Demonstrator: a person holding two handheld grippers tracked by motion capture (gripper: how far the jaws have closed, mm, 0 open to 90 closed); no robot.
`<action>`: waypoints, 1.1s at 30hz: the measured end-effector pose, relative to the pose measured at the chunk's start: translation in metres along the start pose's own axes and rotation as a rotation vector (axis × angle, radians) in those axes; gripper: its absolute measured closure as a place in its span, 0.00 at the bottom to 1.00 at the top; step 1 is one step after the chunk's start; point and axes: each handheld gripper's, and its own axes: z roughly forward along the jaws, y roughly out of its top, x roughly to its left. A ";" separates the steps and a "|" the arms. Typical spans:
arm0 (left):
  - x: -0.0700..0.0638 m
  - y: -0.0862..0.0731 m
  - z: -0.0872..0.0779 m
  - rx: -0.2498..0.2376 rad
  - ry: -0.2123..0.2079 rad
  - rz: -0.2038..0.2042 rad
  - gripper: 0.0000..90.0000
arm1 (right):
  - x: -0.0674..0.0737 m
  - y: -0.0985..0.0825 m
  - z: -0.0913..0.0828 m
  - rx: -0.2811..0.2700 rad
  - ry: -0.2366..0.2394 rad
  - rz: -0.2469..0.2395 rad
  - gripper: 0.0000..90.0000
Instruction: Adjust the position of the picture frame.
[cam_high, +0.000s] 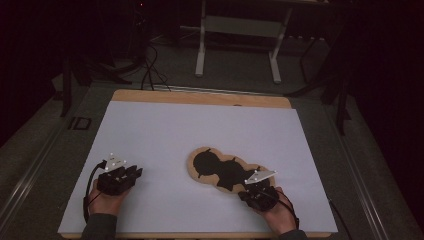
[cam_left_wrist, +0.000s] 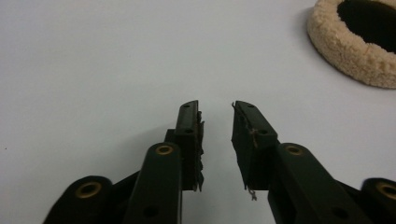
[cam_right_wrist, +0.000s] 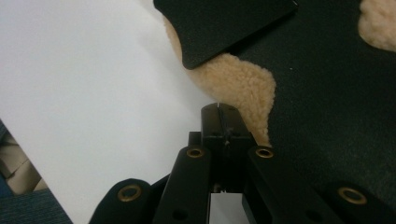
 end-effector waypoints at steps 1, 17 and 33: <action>0.000 0.000 0.000 -0.001 -0.001 -0.001 0.79 | -0.002 -0.001 0.000 -0.002 -0.004 0.004 1.00; -0.002 0.001 0.002 0.005 -0.024 0.009 0.73 | -0.021 -0.008 -0.007 -0.026 -0.038 0.072 1.00; -0.013 0.001 0.005 0.019 -0.051 0.047 0.70 | -0.034 -0.009 -0.008 -0.053 -0.098 0.114 1.00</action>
